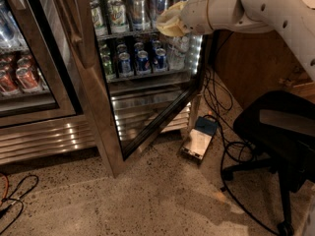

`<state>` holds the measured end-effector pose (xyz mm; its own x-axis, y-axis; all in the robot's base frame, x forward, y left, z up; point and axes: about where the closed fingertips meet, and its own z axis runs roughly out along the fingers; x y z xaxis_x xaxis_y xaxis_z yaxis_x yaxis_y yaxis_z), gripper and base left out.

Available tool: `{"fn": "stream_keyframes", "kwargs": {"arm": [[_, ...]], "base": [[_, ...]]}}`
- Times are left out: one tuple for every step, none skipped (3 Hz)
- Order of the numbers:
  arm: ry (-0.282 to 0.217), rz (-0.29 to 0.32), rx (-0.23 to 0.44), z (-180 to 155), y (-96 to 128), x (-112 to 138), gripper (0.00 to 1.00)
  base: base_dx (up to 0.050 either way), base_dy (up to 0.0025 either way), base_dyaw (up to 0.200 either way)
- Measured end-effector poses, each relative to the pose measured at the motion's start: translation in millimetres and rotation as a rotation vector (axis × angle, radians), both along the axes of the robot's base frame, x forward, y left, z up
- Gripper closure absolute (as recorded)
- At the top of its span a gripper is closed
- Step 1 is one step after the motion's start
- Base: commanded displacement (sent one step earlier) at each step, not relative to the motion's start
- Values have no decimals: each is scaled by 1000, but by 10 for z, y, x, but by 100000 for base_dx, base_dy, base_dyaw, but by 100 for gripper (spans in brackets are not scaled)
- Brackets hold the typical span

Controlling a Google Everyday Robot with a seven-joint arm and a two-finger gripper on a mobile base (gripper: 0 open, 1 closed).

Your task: Close right fridge door

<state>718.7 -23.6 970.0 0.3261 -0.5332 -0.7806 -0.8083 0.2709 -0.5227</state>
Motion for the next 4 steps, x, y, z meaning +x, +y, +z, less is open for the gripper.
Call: {"fn": "stream_keyframes", "kwargs": {"arm": [[0, -4, 1, -7, 19, 8, 100], [1, -11, 4, -27, 65, 33, 100], [1, -11, 4, -27, 65, 33, 100], [1, -11, 4, -27, 65, 34, 100]], "base": [[0, 0, 0], [0, 0, 0], [4601, -1, 13], [0, 0, 0]]}}
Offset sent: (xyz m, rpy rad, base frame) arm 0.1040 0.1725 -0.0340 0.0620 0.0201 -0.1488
